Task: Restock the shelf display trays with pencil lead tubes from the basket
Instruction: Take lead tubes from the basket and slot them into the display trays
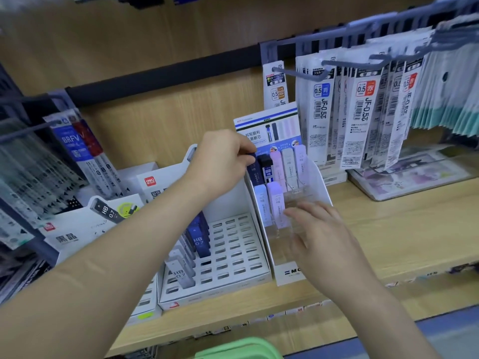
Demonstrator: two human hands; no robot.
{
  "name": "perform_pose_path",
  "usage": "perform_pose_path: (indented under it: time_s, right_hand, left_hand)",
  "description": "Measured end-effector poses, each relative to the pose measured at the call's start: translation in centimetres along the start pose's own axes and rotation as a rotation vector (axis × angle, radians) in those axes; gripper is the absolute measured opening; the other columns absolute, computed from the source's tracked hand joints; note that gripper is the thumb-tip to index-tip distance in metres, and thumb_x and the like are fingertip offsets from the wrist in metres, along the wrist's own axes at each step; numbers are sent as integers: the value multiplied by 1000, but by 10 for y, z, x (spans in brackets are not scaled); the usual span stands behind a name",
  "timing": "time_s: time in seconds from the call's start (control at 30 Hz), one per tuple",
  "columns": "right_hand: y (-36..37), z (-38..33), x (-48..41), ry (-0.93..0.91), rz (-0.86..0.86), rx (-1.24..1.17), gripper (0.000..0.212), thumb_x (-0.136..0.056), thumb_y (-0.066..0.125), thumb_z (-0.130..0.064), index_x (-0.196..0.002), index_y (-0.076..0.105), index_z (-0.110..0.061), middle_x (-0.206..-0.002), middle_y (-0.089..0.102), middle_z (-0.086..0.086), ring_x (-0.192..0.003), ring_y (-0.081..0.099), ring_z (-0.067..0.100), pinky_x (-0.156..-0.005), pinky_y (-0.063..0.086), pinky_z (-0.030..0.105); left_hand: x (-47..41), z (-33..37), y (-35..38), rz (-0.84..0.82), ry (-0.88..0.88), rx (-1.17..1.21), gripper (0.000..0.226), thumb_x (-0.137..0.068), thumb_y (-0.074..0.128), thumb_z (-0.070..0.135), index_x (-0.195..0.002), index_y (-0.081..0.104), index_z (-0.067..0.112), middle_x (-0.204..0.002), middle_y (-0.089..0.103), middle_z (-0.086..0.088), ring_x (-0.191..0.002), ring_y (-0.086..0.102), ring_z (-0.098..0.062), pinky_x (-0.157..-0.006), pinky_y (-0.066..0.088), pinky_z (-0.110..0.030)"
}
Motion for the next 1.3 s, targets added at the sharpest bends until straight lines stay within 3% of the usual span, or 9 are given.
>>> perform_pose_path:
  time_s: [0.2,0.37,0.6,0.73,0.83,0.93,1.07,1.2,1.3]
  right_hand:
    - [-1,-2,2,-24,-20,4,47,-91,54,-14,-137,55,-24,-141,51,-5,-139,31,15,-107,35,29]
    - [0,-2,1,-48,-24,6,48,-91,54,-14,-138,53,-23,-142,50,-5,-140,28,16,-109,32,28]
    - [-2,-3,1,-62,-17,-20,50,-89,55,-12,-137,54,-24,-143,49,-8,-140,30,12,-107,33,25]
    - [-20,-9,1,-66,33,-128,47,-88,56,-7,-132,60,-22,-138,56,-8,-128,49,15,-102,39,28]
    - [-32,-31,4,-118,24,-218,33,-90,56,-9,-119,69,-21,-113,68,-5,-101,62,12,-90,49,33]
    - [-20,-66,21,-176,-201,-247,24,-92,58,-18,-109,72,-29,-85,69,-11,-72,58,3,-77,50,28]
    - [44,-104,70,-316,-664,-41,22,-93,54,-24,-109,68,-27,-95,70,-5,-89,61,15,-81,51,32]
    - [131,-103,139,-348,-1031,245,25,-92,52,-21,-111,65,-10,-103,67,14,-99,62,32,-81,55,43]
    - [192,-83,193,-286,-1272,323,20,-92,51,-14,-101,62,0,-92,63,17,-87,59,33,-64,47,33]
  left_hand:
    - [-4,4,0,-60,50,-76,20,-91,63,11,-109,72,10,-108,67,-6,-97,62,-20,-80,55,-35]
    - [-6,8,9,-186,110,-202,19,-90,65,17,-107,72,16,-102,69,2,-88,60,-9,-71,44,-15]
    - [5,1,11,-44,72,-187,17,-88,67,17,-104,72,13,-99,69,-2,-93,61,-17,-82,47,-28]
    - [21,3,2,-10,136,-223,21,-95,52,17,-104,71,14,-101,66,-2,-94,58,-19,-76,34,-23]
    - [64,-2,-19,50,162,-147,24,-91,54,12,-104,72,21,-97,67,7,-90,58,-11,-80,41,-22]
    - [129,-12,-27,-95,141,-63,29,-79,49,14,-88,74,27,-84,66,16,-78,56,1,-74,42,-14]
    - [215,-46,10,-516,87,-143,28,-80,50,18,-93,72,31,-87,67,18,-78,53,3,-77,44,-18]
    - [304,-95,76,-896,16,-220,25,-81,46,13,-85,67,26,-90,69,3,-86,63,-19,-77,53,-35]
    - [374,-132,125,-1116,3,-353,19,-87,48,12,-85,65,19,-85,66,-8,-79,62,-29,-64,54,-37]
Point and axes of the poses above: each hand's wrist, its own x-axis away from the middle knuckle, its own y-axis out of the palm, z = x × y, the point moved 7 cm from there along -x, towards the middle knuckle
